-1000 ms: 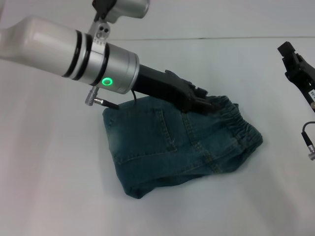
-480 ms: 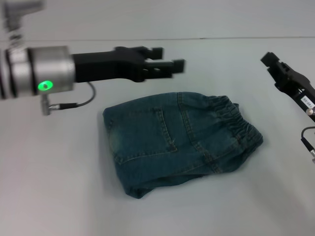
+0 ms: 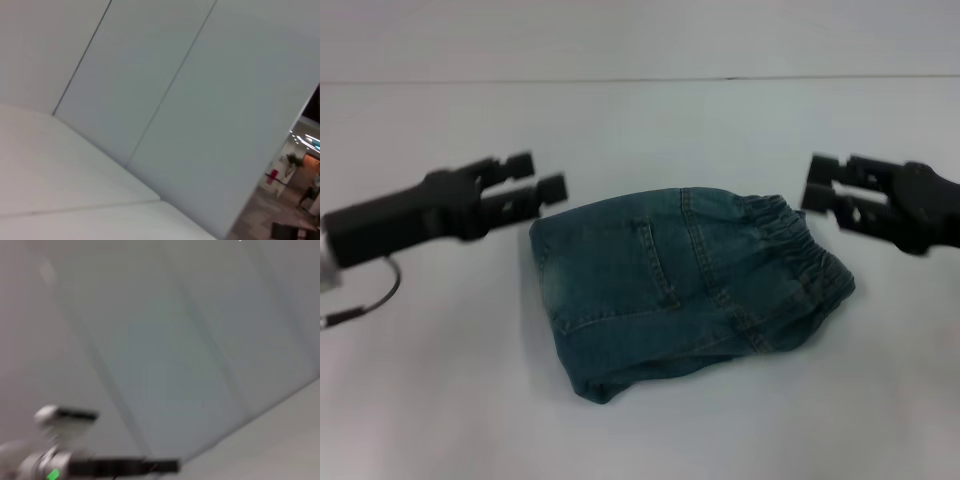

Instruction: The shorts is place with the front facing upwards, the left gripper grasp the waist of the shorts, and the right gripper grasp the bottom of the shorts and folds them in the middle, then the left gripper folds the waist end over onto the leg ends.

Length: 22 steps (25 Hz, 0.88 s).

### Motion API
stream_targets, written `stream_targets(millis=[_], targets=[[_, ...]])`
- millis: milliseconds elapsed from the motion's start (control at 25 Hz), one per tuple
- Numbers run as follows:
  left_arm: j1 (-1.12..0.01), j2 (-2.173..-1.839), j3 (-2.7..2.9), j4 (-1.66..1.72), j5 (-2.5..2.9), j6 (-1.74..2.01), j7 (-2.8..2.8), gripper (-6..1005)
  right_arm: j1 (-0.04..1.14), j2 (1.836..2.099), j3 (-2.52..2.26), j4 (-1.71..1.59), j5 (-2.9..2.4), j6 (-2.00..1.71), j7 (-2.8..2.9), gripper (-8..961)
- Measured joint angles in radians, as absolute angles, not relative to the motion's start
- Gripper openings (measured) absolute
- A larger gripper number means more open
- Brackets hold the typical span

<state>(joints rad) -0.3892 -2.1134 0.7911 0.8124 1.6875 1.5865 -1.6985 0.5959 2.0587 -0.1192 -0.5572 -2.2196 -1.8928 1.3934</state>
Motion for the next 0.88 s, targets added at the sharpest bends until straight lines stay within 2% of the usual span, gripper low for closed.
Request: stream_targets(millis=[80, 280, 480, 880], targets=[[-0.37, -2.11, 0.761, 0.811, 1.726, 1.641, -1.686, 864, 0.585, 2.057, -0.206, -0.667, -2.22, -1.954, 1.477, 529], [-0.327, -2.108, 0.659, 0.851, 1.868, 1.815, -1.681, 863, 0.513, 2.044, -0.38, -0.818, -2.22, -1.982, 1.626, 748], [-0.291, -2.116, 0.632, 0.903, 1.945, 1.847, -1.682, 862, 0.464, 2.03, -0.406, -0.819, -2.22, -1.962, 1.615, 780], [-0.276, -2.133, 0.638, 0.935, 2.004, 1.784, -1.688, 861, 0.44, 2.037, -0.413, -0.812, -2.233, -1.894, 1.586, 779]])
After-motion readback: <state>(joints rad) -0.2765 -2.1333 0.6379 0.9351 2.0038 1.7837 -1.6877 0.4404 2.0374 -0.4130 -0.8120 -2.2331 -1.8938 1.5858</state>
